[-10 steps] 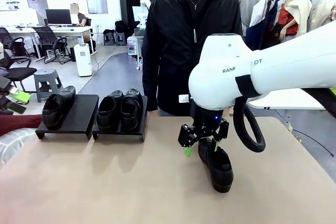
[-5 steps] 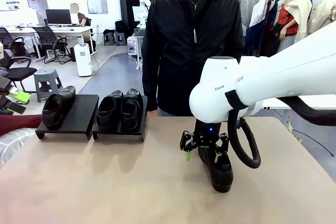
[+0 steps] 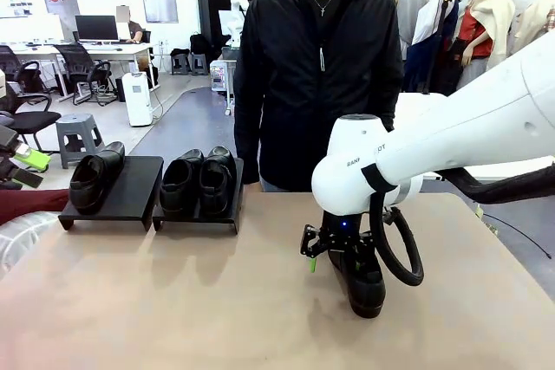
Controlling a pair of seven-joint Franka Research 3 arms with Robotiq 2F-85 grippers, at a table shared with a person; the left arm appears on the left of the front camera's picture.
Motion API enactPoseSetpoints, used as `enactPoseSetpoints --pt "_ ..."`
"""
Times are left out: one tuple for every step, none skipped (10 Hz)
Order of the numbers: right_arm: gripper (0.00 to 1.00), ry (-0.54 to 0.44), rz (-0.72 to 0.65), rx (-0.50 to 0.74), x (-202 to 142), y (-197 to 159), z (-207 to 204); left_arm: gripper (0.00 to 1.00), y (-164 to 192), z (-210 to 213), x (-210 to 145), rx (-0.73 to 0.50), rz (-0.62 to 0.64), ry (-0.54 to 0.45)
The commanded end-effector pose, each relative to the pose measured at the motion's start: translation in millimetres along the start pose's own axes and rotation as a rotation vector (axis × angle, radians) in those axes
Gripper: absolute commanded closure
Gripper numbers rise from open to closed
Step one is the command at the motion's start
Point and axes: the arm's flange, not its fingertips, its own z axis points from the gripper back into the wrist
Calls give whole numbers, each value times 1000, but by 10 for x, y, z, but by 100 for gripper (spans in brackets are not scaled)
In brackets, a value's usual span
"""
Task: Organize the shoes by placing them on the stand.
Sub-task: Pick up one Shoe and place it in the middle of the table.
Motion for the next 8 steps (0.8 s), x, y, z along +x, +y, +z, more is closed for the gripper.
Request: enactPoseSetpoints --pt "100 -27 5 -6 21 81 40 0 14 23 -20 -4 -25 9" --pt "100 -30 5 -1 20 79 35 0 14 23 -20 -4 -25 9" --pt "100 -31 5 1 15 72 38 0 14 23 -20 -4 -25 9" --pt "100 -33 7 -3 11 67 45 0 14 23 -20 -4 -25 9" --pt "100 -32 9 -34 13 67 46 0 14 23 -20 -4 -25 9" --pt "100 -35 17 -33 9 68 52 0 14 23 -20 -4 -25 9" --pt "100 -41 20 -33 1 63 66 0 14 23 -20 -4 -25 9" --pt "100 -49 19 -28 -10 43 87 0 14 23 -20 -4 -25 9"
